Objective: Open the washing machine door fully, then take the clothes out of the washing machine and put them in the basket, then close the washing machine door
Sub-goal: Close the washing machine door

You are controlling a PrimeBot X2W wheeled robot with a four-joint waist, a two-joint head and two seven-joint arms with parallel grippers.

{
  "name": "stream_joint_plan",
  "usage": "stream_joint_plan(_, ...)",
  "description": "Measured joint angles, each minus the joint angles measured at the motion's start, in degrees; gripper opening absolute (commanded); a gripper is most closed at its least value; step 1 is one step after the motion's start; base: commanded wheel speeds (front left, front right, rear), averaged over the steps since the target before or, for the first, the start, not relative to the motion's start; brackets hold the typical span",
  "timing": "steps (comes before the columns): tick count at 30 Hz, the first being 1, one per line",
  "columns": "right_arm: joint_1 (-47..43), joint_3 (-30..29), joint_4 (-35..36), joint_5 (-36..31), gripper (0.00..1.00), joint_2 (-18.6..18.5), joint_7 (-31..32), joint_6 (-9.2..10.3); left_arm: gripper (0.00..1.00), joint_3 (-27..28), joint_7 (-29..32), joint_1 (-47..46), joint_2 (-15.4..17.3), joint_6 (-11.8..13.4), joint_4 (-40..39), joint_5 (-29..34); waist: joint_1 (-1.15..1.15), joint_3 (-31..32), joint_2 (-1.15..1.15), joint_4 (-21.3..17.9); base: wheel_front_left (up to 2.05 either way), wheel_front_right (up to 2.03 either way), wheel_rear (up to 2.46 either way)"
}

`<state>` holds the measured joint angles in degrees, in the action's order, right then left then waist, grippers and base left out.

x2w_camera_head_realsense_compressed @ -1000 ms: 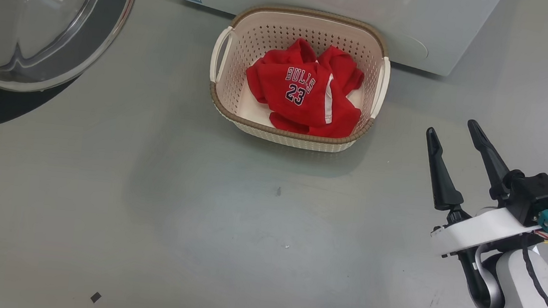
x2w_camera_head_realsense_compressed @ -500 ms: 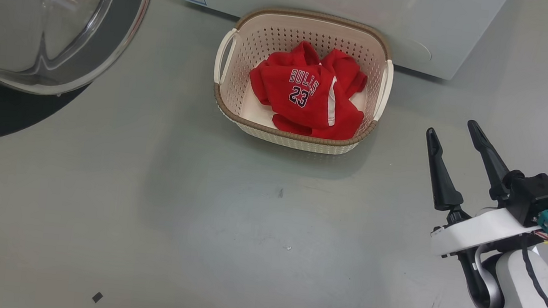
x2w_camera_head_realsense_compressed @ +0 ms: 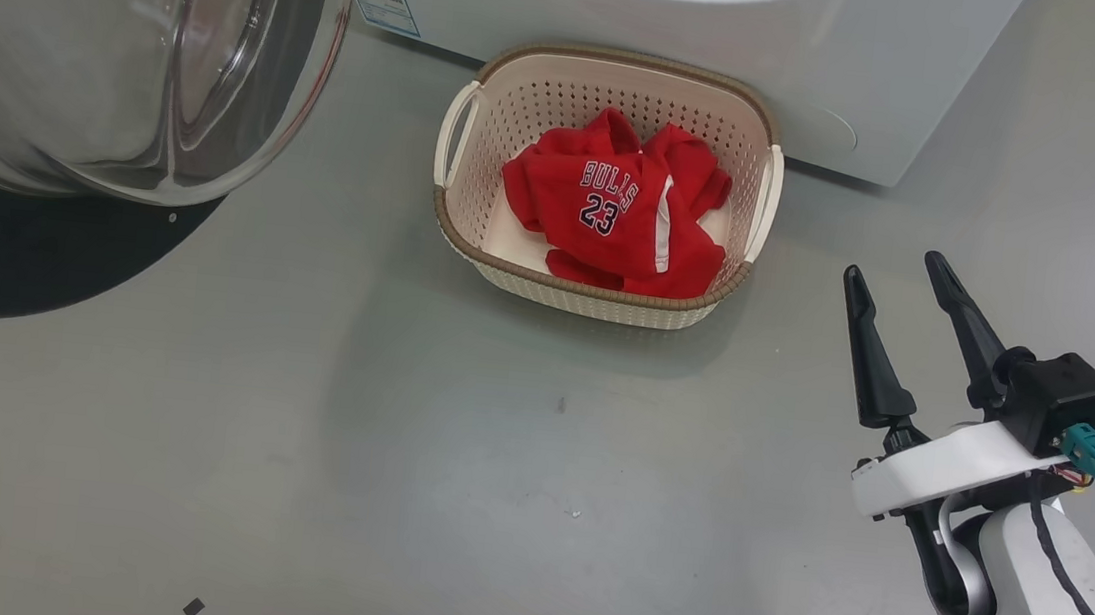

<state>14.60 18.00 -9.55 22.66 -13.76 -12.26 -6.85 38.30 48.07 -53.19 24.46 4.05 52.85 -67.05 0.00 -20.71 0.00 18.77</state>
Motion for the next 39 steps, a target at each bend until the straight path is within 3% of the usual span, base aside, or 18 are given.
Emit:
stream_joint_plan(18, -0.1, 0.8, -2.0, 1.0, 1.00, 1.9, -0.7, -0.05, 0.00, -3.0, 14.0, 3.7, -2.6, -4.8, -3.7, -2.7, 0.00, 4.0, 0.00, -0.3, 0.00, 0.00, 0.00)
stream_joint_plan(28, -0.9, 0.6, -2.7, 1.4, 1.00, 2.4, -1.2, -0.05, 0.00, -5.4, 20.4, 5.7, -7.3, -6.9, -6.8, -4.0, 0.00, 5.6, 0.00, 0.0, 0.00, 0.00, 0.00)
stream_joint_plan(39, -1.1, 1.0, -3.9, 1.4, 1.00, 3.2, -1.2, -0.05, 0.00, -7.6, 24.8, 8.7, -10.7, -7.4, -11.1, -4.7, 0.00, 7.5, 0.00, 0.3, 0.00, 0.00, 0.00)
